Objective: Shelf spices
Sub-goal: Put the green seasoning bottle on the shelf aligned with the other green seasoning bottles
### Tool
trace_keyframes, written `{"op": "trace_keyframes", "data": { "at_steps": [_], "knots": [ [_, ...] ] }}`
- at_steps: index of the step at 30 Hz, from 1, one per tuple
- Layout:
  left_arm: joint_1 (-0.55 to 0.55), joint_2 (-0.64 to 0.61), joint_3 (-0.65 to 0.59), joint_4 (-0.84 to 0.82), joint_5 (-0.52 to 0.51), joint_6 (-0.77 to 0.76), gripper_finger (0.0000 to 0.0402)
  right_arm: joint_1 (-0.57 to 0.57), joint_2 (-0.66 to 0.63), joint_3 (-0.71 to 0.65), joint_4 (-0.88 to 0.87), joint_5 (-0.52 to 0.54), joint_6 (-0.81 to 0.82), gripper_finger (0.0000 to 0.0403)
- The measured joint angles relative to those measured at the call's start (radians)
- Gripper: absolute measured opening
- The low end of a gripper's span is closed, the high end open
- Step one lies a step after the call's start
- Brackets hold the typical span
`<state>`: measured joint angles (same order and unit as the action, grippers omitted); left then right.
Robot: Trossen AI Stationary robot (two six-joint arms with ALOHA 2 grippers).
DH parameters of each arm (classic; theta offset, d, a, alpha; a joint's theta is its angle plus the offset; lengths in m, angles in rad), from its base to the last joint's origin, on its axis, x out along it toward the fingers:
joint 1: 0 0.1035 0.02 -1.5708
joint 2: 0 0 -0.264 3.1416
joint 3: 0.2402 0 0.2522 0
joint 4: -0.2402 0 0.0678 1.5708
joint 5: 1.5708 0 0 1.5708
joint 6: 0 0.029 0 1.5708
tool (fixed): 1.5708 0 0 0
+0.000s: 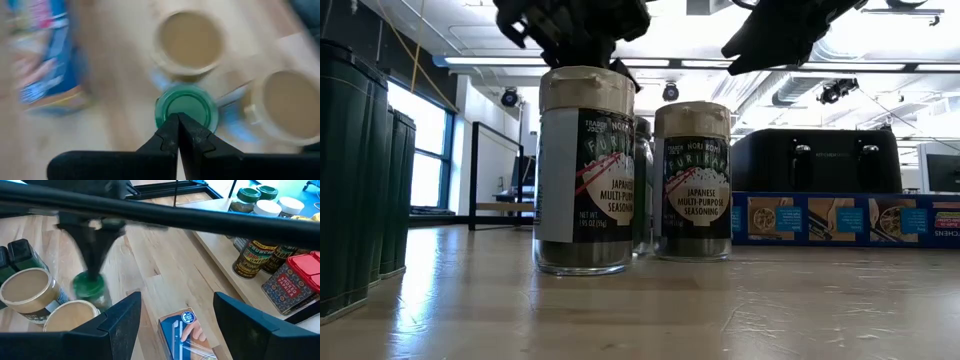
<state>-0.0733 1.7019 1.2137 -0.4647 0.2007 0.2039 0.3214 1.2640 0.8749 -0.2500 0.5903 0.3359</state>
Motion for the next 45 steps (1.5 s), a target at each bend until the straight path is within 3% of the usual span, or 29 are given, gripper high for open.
{"op": "trace_keyframes", "data": {
  "at_steps": [9, 22, 31, 35, 37, 39, 42, 45],
  "knots": [
    [0.016, -0.025, 0.000, -0.122, -0.212, -0.005, 0.0000, 0.000, 0.000, 0.000, -0.010, 0.000, 0.000, 0.0243],
    [0.007, -0.071, -0.008, -0.147, -0.227, 0.053, 0.0003, 0.000, 0.000, 0.000, -0.016, 0.000, 0.000, 0.0243],
    [0.062, -0.036, -0.008, -0.150, -0.157, 0.070, 0.0101, 0.000, 0.000, 0.000, -0.030, 0.000, 0.004, 0.0243],
    [0.060, -0.038, -0.008, -0.245, -0.155, 0.034, 0.0140, -0.013, 0.000, 0.000, -0.001, -0.001, -0.033, 0.0243],
    [0.049, -0.046, -0.009, -0.301, -0.159, -0.025, 0.0149, -0.043, 0.000, 0.000, 0.061, -0.039, -0.110, 0.0243],
    [0.029, -0.058, -0.018, -0.289, -0.171, -0.076, 0.0151, -0.087, 0.014, 0.000, 0.166, -0.157, -0.182, 0.0243],
    [0.001, -0.094, -0.094, -0.179, -0.204, -0.117, 0.0147, -0.156, 0.062, 0.006, 0.322, -0.348, -0.247, 0.0243],
    [-0.023, -0.159, -0.201, -0.077, -0.261, -0.194, 0.0140, -0.205, 0.136, 0.060, 0.318, -0.446, -0.262, 0.0243]
  ]
}}
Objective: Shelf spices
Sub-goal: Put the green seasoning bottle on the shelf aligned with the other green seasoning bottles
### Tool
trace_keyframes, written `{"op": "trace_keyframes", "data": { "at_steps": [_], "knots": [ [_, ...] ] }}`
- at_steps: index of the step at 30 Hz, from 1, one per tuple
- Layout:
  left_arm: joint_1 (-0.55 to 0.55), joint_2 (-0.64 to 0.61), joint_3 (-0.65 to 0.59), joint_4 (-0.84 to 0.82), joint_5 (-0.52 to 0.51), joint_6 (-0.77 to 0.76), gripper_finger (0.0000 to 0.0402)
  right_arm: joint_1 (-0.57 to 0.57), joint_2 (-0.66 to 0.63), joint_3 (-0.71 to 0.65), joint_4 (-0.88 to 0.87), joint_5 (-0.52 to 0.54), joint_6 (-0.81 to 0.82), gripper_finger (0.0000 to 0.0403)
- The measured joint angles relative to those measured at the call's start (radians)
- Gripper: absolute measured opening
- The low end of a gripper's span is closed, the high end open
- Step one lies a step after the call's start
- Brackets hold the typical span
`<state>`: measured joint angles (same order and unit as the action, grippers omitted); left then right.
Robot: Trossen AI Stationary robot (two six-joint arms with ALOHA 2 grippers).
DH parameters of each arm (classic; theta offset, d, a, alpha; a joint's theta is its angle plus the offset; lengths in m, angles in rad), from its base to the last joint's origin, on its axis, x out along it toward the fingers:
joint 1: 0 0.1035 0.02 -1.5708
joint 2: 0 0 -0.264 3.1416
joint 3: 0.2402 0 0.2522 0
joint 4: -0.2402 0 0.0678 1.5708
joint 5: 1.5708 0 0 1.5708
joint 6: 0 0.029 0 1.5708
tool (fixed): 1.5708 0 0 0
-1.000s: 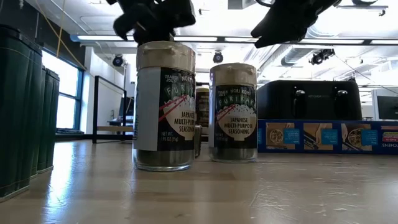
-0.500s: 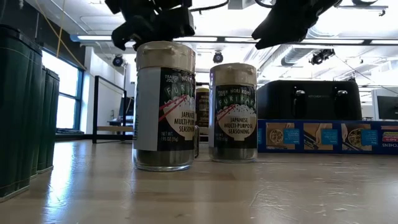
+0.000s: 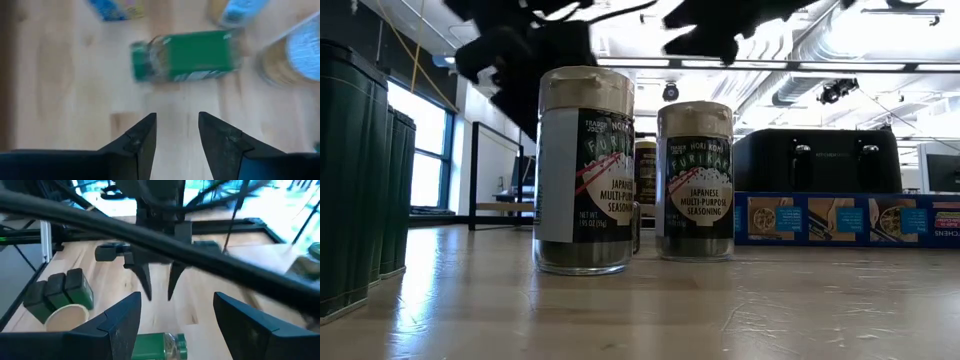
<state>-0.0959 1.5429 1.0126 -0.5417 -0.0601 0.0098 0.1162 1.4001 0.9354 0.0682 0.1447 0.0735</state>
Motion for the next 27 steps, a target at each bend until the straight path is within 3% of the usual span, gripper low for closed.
{"op": "trace_keyframes", "data": {
  "at_steps": [5, 11, 14, 17, 22, 27],
  "knots": [
    [-0.036, -0.144, -0.198, 0.162, -0.171, -0.180, 0.0132, -0.057, 0.201, 0.205, -0.188, -0.135, 0.006, 0.0243],
    [-0.080, -0.258, -0.395, 0.462, -0.414, -0.334, 0.0131, -0.117, 0.482, 0.575, -0.707, -0.246, 0.128, 0.0243],
    [-0.092, -0.262, -0.465, 0.664, -0.524, -0.335, 0.0131, -0.138, 0.604, 0.717, -0.883, -0.251, 0.173, 0.0243],
    [-0.100, -0.262, -0.497, 0.720, -0.528, -0.313, 0.0131, -0.150, 0.698, 0.817, -0.957, -0.260, 0.170, 0.0243],
    [-0.137, -0.261, -0.528, 0.714, -0.532, -0.400, 0.0131, -0.156, 0.806, 0.915, -1.037, -0.304, 0.157, 0.0243],
    [-0.185, -0.261, -0.535, 0.665, -0.635, -0.427, 0.0131, -0.149, 0.857, 0.933, -1.018, -0.310, 0.155, 0.0243]
  ]
}}
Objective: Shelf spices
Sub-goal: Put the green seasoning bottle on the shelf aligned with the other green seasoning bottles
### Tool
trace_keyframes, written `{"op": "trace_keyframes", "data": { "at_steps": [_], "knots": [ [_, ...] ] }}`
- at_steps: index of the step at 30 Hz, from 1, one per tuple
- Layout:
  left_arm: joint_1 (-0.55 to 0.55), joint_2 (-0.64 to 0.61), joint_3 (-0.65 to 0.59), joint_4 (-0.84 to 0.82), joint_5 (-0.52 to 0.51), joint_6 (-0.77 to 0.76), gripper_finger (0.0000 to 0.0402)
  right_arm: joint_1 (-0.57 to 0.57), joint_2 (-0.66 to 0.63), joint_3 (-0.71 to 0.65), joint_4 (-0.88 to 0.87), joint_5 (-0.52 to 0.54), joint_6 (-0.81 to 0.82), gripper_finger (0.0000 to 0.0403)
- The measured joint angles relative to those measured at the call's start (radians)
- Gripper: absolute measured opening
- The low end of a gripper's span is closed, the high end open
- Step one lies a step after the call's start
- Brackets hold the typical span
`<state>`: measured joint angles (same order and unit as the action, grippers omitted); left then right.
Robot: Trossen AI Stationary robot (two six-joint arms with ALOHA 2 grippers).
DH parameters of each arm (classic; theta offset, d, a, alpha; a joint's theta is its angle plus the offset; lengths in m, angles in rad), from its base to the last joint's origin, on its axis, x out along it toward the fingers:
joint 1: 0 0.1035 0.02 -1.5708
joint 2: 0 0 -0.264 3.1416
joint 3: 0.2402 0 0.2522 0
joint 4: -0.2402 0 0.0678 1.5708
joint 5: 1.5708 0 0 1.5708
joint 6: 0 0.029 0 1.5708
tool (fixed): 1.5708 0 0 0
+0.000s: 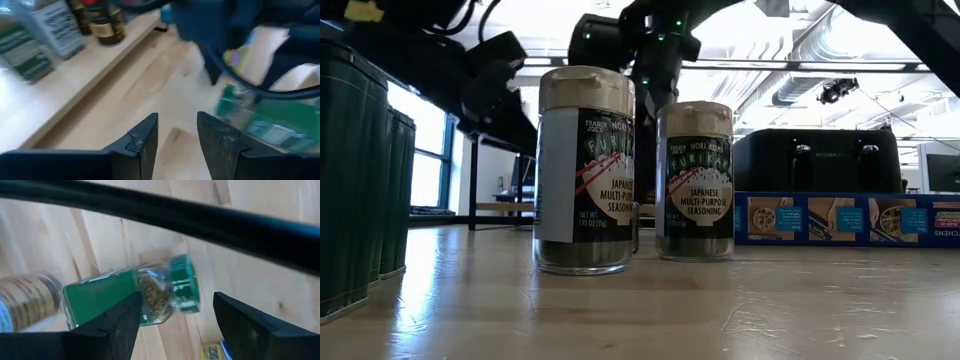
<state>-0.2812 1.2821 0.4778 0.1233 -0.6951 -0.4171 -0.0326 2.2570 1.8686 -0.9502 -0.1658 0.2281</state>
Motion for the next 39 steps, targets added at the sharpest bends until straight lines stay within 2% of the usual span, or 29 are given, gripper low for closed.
{"op": "trace_keyframes", "data": {
  "at_steps": [3, 7, 11, 17, 21, 23, 25, 27, 29, 35, 39],
  "knots": [
    [-0.028, -0.014, 0.000, -0.089, -0.058, -0.051, 0.0131, 0.000, 0.012, 0.002, 0.072, 0.024, 0.000, 0.0243],
    [-0.067, -0.067, 0.000, -0.252, -0.121, -0.178, 0.0131, 0.005, 0.017, 0.001, 0.235, 0.114, -0.034, 0.0243],
    [-0.104, -0.125, 0.000, -0.342, -0.122, -0.256, 0.0131, 0.016, -0.017, -0.001, 0.290, 0.153, -0.091, 0.0243],
    [-0.162, -0.134, -0.007, -0.309, -0.128, -0.231, 0.0131, 0.053, -0.070, -0.001, 0.258, 0.239, -0.140, 0.0243],
    [-0.172, -0.098, -0.043, -0.206, -0.132, -0.119, 0.0131, 0.093, -0.072, -0.001, 0.221, 0.298, -0.159, 0.0243],
    [-0.160, -0.090, -0.055, -0.151, -0.076, -0.021, 0.0133, 0.120, -0.072, -0.001, 0.137, 0.374, -0.165, 0.0243],
    [-0.130, -0.091, -0.055, -0.114, -0.005, 0.052, 0.0140, 0.145, -0.076, -0.002, 0.029, 0.494, -0.158, 0.0243],
    [-0.096, -0.091, -0.043, -0.111, 0.073, 0.115, 0.0152, 0.166, -0.089, -0.002, -0.075, 0.616, -0.127, 0.0243],
    [-0.053, -0.092, -0.025, -0.137, 0.149, 0.175, 0.0168, 0.179, -0.107, -0.002, -0.147, 0.691, -0.080, 0.0243],
    [0.128, -0.087, 0.057, -0.281, 0.372, 0.316, 0.0224, 0.192, -0.118, -0.002, -0.253, 0.755, -0.025, 0.0243],
    [0.212, -0.078, 0.115, -0.401, 0.481, 0.421, 0.0233, 0.197, -0.119, -0.002, -0.373, 0.822, 0.039, 0.0243]
  ]
}}
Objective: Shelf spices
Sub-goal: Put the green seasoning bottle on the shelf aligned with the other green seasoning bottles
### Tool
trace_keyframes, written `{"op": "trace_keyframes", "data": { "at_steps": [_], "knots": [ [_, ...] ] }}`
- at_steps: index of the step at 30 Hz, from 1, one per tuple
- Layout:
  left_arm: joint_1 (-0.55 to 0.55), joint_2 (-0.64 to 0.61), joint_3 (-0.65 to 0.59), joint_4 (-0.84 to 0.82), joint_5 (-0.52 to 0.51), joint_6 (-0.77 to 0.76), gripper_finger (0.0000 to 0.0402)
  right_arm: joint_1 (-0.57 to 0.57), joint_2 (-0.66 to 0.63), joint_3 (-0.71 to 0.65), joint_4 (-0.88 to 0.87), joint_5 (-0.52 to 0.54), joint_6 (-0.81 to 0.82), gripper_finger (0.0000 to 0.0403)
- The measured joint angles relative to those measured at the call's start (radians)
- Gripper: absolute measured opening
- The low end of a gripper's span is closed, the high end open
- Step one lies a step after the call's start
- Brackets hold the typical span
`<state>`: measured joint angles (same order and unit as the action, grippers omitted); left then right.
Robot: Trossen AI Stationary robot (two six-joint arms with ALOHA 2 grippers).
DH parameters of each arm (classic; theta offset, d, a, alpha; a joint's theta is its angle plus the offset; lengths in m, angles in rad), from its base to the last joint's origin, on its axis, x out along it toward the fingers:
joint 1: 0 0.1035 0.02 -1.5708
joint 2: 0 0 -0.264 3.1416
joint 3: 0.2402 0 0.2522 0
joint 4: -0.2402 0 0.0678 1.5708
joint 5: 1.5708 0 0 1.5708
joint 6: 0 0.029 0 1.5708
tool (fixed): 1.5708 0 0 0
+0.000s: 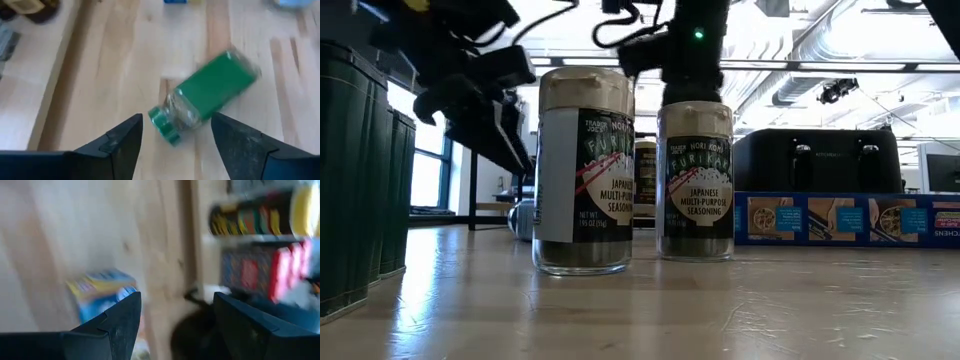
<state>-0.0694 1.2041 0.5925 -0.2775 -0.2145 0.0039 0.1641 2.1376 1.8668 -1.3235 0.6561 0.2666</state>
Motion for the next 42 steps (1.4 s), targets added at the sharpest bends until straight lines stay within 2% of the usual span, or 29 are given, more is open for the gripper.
{"op": "trace_keyframes", "data": {
  "at_steps": [3, 6, 9, 13, 17, 22, 26, 29, 32, 36, 39, 42],
  "knots": [
    [0.017, 0.014, 0.031, -0.083, 0.047, 0.137, 0.0230, 0.009, -0.004, 0.000, -0.088, 0.046, 0.061, 0.0243],
    [0.026, 0.033, 0.050, -0.081, 0.056, 0.243, 0.0228, 0.024, -0.018, 0.000, -0.117, 0.077, 0.099, 0.0243],
    [0.048, 0.080, 0.063, -0.091, 0.088, 0.293, 0.0230, 0.034, -0.023, 0.000, -0.111, 0.078, 0.102, 0.0243],
    [0.080, 0.171, 0.139, -0.106, 0.125, 0.343, 0.0234, 0.038, -0.024, 0.000, -0.093, 0.072, 0.095, 0.0243],
    [0.083, 0.266, 0.244, -0.226, 0.123, 0.427, 0.0238, 0.039, -0.024, 0.000, -0.086, 0.067, 0.088, 0.0243],
    [0.083, 0.367, 0.341, -0.415, 0.084, 0.460, 0.0252, 0.040, -0.024, 0.000, -0.077, 0.050, 0.092, 0.0243],
    [0.083, 0.426, 0.353, -0.394, 0.045, 0.520, 0.0261, 0.044, -0.024, 0.000, -0.064, 0.051, 0.091, 0.0243],
    [0.083, 0.474, 0.353, -0.359, 0.044, 0.533, 0.0264, 0.057, -0.024, 0.000, -0.063, 0.051, 0.092, 0.0243],
    [0.083, 0.509, 0.354, -0.345, 0.091, 0.530, 0.0264, 0.074, -0.024, 0.000, -0.061, 0.051, 0.091, 0.0243],
    [0.076, 0.519, 0.355, -0.348, 0.081, 0.504, 0.0263, 0.089, -0.024, 0.000, -0.060, 0.077, 0.091, 0.0243],
    [0.076, 0.515, 0.354, -0.351, 0.075, 0.474, 0.0248, 0.092, -0.024, 0.000, -0.058, 0.088, 0.092, 0.0243],
    [0.075, 0.506, 0.352, -0.359, 0.082, 0.424, 0.0216, 0.092, -0.024, 0.000, -0.058, 0.096, 0.094, 0.0243]
  ]
}}
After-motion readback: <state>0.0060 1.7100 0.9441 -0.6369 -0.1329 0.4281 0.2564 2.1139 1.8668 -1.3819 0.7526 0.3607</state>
